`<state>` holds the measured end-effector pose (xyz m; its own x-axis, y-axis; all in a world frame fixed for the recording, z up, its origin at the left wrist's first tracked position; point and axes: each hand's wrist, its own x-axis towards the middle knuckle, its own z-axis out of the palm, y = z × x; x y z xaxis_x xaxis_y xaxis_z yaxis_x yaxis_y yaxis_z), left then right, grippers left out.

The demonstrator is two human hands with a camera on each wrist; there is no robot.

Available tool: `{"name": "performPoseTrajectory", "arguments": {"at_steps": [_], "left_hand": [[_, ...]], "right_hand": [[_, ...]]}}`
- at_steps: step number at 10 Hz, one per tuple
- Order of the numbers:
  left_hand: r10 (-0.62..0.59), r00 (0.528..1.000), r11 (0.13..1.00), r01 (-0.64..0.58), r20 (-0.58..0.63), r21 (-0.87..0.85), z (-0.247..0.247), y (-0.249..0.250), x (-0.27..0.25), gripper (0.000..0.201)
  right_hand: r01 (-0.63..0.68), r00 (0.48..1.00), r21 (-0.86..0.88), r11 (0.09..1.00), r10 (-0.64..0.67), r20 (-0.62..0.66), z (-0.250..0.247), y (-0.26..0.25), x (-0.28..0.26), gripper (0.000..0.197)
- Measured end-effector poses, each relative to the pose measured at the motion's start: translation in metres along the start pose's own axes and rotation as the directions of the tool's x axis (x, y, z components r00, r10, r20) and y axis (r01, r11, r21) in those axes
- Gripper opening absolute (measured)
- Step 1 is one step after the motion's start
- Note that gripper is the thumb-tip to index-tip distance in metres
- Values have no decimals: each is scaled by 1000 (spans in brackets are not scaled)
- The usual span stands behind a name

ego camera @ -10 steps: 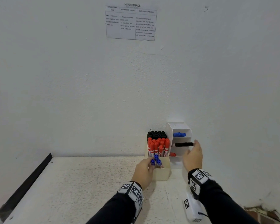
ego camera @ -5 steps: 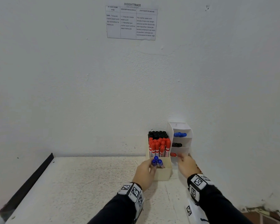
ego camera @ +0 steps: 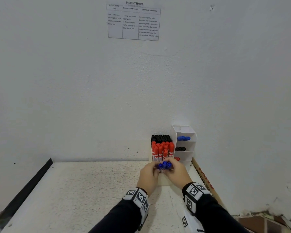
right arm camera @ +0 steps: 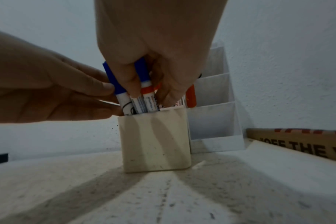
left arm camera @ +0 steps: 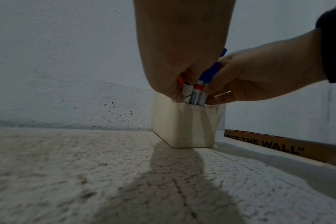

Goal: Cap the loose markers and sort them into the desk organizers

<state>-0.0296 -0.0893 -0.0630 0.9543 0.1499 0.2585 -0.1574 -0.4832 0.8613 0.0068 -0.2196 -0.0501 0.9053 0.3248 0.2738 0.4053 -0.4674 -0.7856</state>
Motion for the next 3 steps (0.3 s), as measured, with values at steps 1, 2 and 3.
{"name": "performPoseTrajectory", "arguments": {"at_steps": [1,2,3], "left_hand": [[-25,999,998,24,-25,-59,0,-3,-5,29],[-61,997,994,64,39,-87,-2,-4,-10,40],[-121,992,989,122,27,-86,0,-4,-14,44]], "right_hand": [[-19,1000,30,999,19,22,1,-1,-6,38],[-113,981,-26,993,107,-159,7,1,-9,40],[-333,881,-54,941,290,-373,15,0,-13,19]]}}
